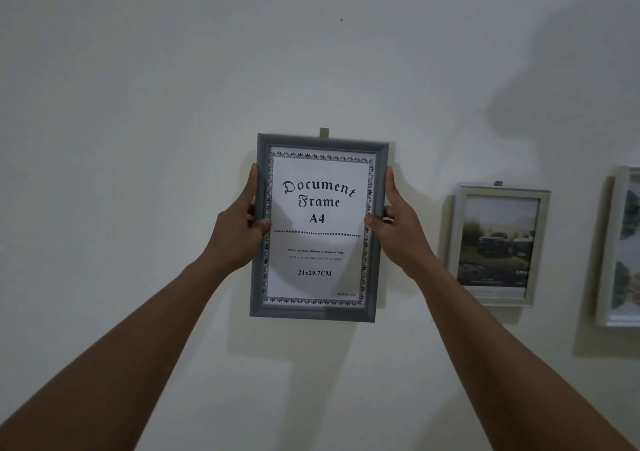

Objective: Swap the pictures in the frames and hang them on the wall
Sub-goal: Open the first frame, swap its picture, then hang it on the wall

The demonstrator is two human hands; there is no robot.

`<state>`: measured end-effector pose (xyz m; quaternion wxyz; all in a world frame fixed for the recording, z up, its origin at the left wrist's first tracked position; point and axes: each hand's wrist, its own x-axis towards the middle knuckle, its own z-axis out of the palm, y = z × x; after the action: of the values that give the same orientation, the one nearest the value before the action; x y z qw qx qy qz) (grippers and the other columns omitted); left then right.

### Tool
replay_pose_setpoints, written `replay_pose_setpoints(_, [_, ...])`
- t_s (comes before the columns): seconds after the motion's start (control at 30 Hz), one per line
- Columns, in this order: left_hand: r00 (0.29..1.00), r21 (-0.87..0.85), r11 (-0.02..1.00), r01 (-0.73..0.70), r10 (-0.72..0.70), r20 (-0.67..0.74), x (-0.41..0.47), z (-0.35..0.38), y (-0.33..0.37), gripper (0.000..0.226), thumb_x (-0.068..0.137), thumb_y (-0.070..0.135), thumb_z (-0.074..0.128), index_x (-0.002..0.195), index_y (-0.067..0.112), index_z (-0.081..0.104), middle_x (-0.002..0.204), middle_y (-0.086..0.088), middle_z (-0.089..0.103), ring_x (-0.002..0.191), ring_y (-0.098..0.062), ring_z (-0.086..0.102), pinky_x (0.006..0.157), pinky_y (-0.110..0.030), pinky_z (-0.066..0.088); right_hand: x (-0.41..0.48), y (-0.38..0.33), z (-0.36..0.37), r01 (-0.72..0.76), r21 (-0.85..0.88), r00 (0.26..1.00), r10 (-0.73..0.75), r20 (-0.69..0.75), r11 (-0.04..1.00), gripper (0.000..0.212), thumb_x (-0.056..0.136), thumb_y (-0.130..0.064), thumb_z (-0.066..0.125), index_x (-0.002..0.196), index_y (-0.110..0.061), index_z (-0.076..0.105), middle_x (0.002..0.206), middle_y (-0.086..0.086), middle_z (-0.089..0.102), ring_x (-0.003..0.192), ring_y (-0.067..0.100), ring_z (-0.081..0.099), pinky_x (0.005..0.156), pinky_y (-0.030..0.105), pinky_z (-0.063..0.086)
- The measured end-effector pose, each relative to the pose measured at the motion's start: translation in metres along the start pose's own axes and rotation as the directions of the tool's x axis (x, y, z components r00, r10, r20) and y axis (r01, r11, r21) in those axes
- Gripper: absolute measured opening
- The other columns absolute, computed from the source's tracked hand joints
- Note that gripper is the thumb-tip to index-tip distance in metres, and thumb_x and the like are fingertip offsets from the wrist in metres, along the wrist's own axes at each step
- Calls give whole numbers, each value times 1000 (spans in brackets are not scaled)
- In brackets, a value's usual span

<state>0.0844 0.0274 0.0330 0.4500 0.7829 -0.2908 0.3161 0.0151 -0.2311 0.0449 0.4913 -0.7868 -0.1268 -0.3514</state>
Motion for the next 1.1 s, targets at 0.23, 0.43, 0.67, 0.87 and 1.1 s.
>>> replay_pose_setpoints(0.23, [1000,35,999,20,-20,18,-3,6,3,91,96,13,55,147,52,-10,99,7,56,82,-2,57,62,-6,37,0,7,-2,-10,-33,1000,10,-7,999,88,99,-5,54,153,-47,-2,125,-8,60,95,5,64,80,16,51])
replay_pose_setpoints(0.43, [1000,53,998,20,-18,-23,-10,10,4,90,95,10,55,148,49,-7,89,10,57,78,-3,57,65,-9,40,-4,16,2,-25,-47,1000,24,-14,999,91,99,-8,55,148,-57,-4,130,-6,62,101,10,65,89,26,51])
replay_pose_setpoints(0.67, [999,69,997,20,-16,-50,-12,12,7,91,94,9,57,150,46,-4,88,10,55,78,-2,55,73,-22,43,-5,16,0,-11,-98,999,8,-36,995,89,98,-10,56,150,-53,-1,121,-8,64,94,6,64,81,17,49])
replay_pose_setpoints(0.87, [996,100,995,10,-1,-93,-10,11,4,93,92,5,58,151,42,-3,84,3,58,76,-9,56,63,-10,39,-6,11,3,16,-124,999,-22,-47,992,86,98,-9,56,154,-46,2,94,-21,56,86,4,62,76,16,48])
replay_pose_setpoints(1.1, [997,134,991,-9,19,-76,-10,7,3,94,92,5,58,151,42,-5,84,4,56,74,-6,55,61,-12,39,-7,14,10,31,-133,998,-38,-49,991,88,99,-10,55,152,-49,-3,133,-8,56,100,10,62,90,27,49])
